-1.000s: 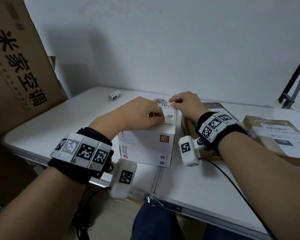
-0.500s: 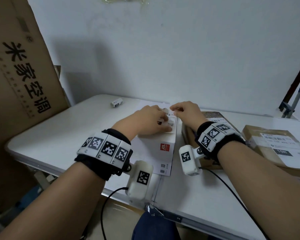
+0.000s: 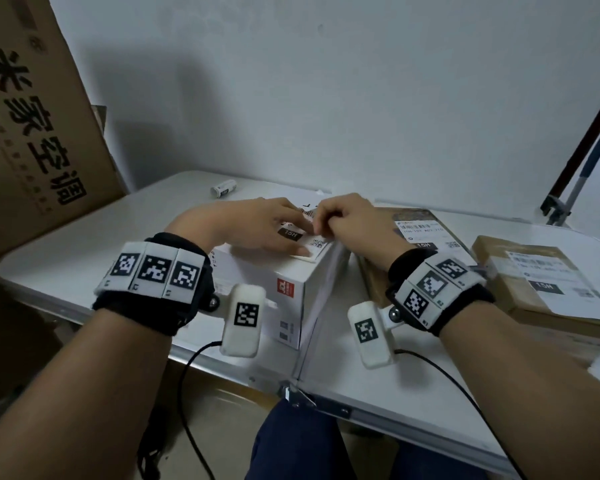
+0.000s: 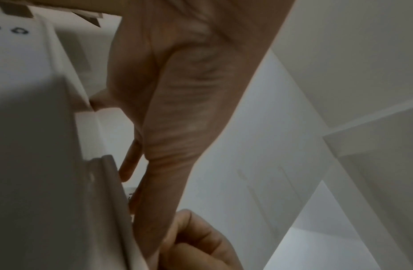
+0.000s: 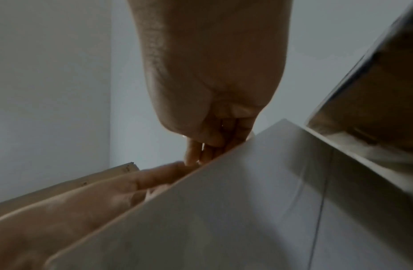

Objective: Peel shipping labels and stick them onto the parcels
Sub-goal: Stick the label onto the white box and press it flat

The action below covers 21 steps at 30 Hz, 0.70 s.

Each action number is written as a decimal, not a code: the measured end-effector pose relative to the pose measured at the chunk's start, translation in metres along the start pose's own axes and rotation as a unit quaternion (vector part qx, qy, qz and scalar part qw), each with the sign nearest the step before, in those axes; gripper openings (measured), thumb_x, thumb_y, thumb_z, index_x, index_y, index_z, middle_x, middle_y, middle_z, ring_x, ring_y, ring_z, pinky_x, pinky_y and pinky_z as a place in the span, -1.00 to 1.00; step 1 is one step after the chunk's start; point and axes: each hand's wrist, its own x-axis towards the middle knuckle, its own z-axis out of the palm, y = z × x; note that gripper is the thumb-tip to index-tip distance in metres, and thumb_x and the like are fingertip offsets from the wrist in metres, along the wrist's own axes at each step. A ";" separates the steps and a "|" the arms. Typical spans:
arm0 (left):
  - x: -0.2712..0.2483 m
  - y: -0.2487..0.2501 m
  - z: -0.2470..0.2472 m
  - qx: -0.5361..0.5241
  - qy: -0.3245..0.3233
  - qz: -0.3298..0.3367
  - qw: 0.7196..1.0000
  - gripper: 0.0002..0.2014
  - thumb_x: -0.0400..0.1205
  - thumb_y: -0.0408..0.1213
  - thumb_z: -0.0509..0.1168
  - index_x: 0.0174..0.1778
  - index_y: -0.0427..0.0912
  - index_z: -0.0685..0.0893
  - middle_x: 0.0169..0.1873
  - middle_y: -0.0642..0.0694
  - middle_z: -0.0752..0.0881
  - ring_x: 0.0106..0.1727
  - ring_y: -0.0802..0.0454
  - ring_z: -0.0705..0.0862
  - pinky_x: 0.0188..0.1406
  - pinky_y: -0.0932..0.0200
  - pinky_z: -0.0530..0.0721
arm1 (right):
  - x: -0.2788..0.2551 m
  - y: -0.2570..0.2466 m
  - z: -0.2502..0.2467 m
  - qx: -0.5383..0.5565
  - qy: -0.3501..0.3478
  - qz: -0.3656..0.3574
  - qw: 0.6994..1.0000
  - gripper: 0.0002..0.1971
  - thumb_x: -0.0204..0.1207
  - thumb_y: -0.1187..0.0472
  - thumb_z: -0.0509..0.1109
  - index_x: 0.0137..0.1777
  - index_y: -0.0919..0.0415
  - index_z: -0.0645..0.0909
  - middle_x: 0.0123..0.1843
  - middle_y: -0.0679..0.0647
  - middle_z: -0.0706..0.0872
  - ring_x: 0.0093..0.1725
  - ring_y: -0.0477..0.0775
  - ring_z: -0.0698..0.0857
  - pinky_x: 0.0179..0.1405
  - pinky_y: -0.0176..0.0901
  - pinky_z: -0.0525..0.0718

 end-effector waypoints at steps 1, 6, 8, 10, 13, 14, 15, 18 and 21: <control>-0.001 -0.001 0.001 -0.005 0.003 -0.008 1.000 -0.46 0.45 0.32 0.32 0.36 0.37 0.47 0.44 0.24 0.37 0.42 0.10 0.43 0.47 -0.06 0.35 | -0.002 -0.003 0.005 0.003 -0.010 -0.001 1.000 -0.60 0.30 0.60 0.12 -0.33 0.19 0.71 -0.40 -0.05 0.69 -0.35 -0.30 0.62 -0.31 -0.54 0.50; 0.000 -0.011 0.013 -0.042 0.036 -0.060 0.997 0.00 0.36 0.38 0.36 0.65 0.10 0.10 0.66 0.17 -0.08 0.62 0.00 0.23 0.56 -0.02 0.23 | 0.007 -0.009 0.022 -0.062 -0.045 -0.053 0.996 -0.67 0.57 0.48 0.17 0.15 0.27 0.72 0.15 0.09 0.74 0.11 -0.04 0.66 -0.01 -0.61 0.51; 0.000 -0.011 0.015 -0.064 0.027 -0.079 0.994 0.10 0.39 0.31 0.39 0.69 0.09 -0.14 0.66 0.14 -0.32 0.67 0.02 0.11 0.55 0.01 0.15 | 0.011 -0.013 0.028 -0.132 -0.104 -0.078 0.983 -0.69 0.66 0.35 0.14 0.28 0.24 0.64 0.24 0.10 0.71 0.21 0.07 0.64 0.21 -0.24 0.54; 0.000 -0.010 0.015 -0.074 0.018 -0.089 0.993 0.14 0.41 0.27 0.40 0.68 0.10 -0.27 0.65 0.09 -0.39 0.68 0.00 0.08 0.56 0.02 0.12 | 0.016 -0.015 0.031 -0.179 -0.168 -0.072 0.967 -0.64 0.72 0.24 0.06 0.43 0.22 0.52 0.39 0.13 0.62 0.35 0.15 0.57 0.36 -0.01 0.47; 0.000 -0.011 0.015 -0.089 0.012 -0.093 0.992 0.16 0.39 0.31 0.40 0.64 0.19 -0.35 0.64 0.08 -0.42 0.69 -0.05 0.07 0.58 -0.04 0.09 | 0.027 -0.010 0.032 -0.287 -0.219 -0.058 0.931 -0.55 0.77 0.08 -0.08 0.60 0.16 0.28 0.60 0.10 0.38 0.55 0.14 0.36 0.53 0.12 0.31; 0.000 -0.011 0.016 -0.087 0.009 -0.095 0.992 0.17 0.37 0.33 0.39 0.63 0.22 -0.36 0.64 0.08 -0.42 0.68 -0.06 0.08 0.59 -0.07 0.10 | 0.030 -0.008 0.032 -0.326 -0.226 -0.053 0.916 -0.53 0.77 0.04 -0.12 0.63 0.13 0.22 0.65 0.07 0.28 0.61 0.15 0.27 0.56 0.17 0.24; -0.001 -0.012 0.016 -0.081 0.008 -0.096 0.992 0.17 0.36 0.36 0.37 0.62 0.23 -0.37 0.64 0.08 -0.42 0.68 -0.07 0.10 0.59 -0.08 0.11 | 0.032 -0.006 0.032 -0.348 -0.230 -0.040 0.908 -0.51 0.76 0.01 -0.15 0.65 0.10 0.15 0.70 0.03 0.17 0.65 0.16 0.16 0.60 0.22 0.17; -0.002 -0.010 0.016 -0.064 0.012 -0.098 0.993 0.15 0.37 0.37 0.34 0.63 0.22 -0.37 0.65 0.03 -0.40 0.68 -0.09 0.11 0.58 -0.08 0.12 | 0.038 -0.002 0.031 -0.348 -0.222 0.014 0.911 -0.44 0.75 -0.04 -0.18 0.71 0.07 -0.11 0.75 -0.03 -0.09 0.73 0.13 -0.09 0.66 0.24 -0.03; -0.002 -0.008 0.016 -0.056 0.013 -0.102 0.993 0.13 0.39 0.36 0.33 0.64 0.20 -0.35 0.66 0.01 -0.38 0.68 -0.11 0.08 0.57 -0.08 0.12 | 0.044 0.001 0.028 -0.349 -0.216 0.055 0.910 -0.42 0.75 -0.05 -0.19 0.71 0.10 -0.21 0.75 -0.01 -0.16 0.73 0.13 -0.15 0.68 0.21 -0.10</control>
